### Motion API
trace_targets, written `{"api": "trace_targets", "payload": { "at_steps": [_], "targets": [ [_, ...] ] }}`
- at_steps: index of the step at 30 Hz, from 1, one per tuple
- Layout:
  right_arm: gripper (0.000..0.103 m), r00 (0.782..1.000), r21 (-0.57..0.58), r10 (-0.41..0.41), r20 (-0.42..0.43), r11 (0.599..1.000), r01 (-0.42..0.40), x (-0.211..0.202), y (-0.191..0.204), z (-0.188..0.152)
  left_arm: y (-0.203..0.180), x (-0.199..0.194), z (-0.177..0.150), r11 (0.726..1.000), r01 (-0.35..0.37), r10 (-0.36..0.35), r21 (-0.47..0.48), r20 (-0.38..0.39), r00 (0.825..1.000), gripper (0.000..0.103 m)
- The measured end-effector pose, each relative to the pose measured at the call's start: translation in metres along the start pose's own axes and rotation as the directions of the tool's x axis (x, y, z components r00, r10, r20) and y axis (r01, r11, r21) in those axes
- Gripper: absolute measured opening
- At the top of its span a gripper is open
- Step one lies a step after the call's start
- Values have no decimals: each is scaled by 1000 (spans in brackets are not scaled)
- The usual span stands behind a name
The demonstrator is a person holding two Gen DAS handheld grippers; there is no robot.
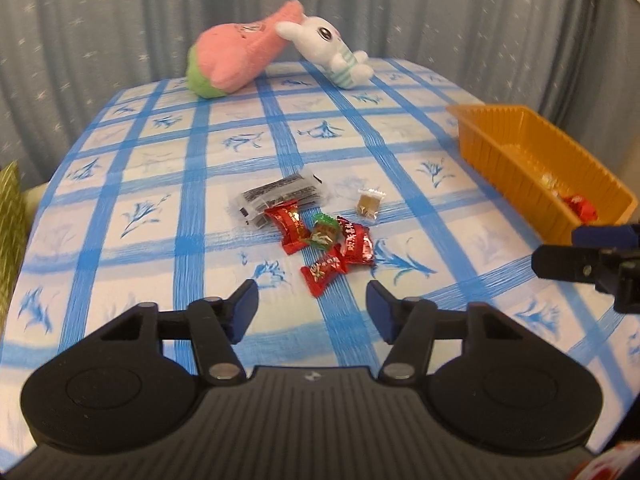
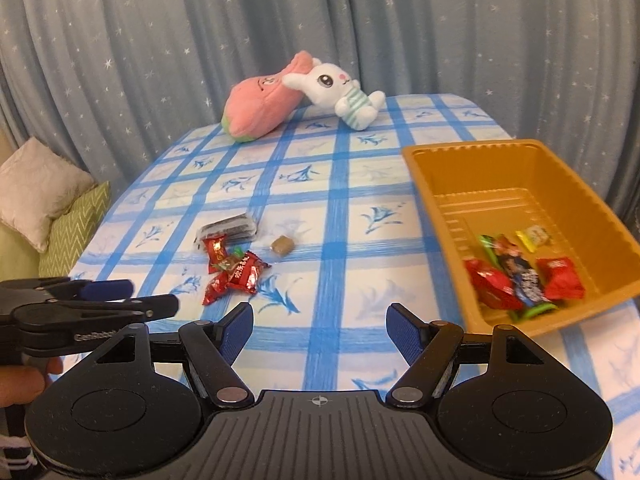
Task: Organize snacks
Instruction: 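Withdraw both open grippers from the tray toward the candy pile, then grasp a red candy with the left gripper while the right grasps the clear packet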
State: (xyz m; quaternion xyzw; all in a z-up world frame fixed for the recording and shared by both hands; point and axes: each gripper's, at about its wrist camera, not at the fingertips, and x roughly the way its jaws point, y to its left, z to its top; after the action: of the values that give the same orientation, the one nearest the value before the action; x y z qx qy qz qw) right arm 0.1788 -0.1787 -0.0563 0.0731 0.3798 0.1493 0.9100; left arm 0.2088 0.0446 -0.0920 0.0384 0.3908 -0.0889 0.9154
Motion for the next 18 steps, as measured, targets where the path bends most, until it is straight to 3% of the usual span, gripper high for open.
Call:
{"api": "trace_targets", "payload": {
  "at_steps": [9, 15, 18],
  "targets": [
    [74, 999, -9, 6, -36, 1000, -6, 53, 3, 5, 5, 52, -2, 986, 40, -38, 165, -16, 999, 42],
    [74, 999, -11, -4, -54, 1000, 3, 75, 0, 6, 5, 66, 0, 980, 89, -93, 178, 16, 996, 36],
    [74, 998, -12, -11, -62, 1000, 10, 84, -2, 6, 3, 69, 1, 977, 108, -115, 185, 24, 993, 28]
  ]
}}
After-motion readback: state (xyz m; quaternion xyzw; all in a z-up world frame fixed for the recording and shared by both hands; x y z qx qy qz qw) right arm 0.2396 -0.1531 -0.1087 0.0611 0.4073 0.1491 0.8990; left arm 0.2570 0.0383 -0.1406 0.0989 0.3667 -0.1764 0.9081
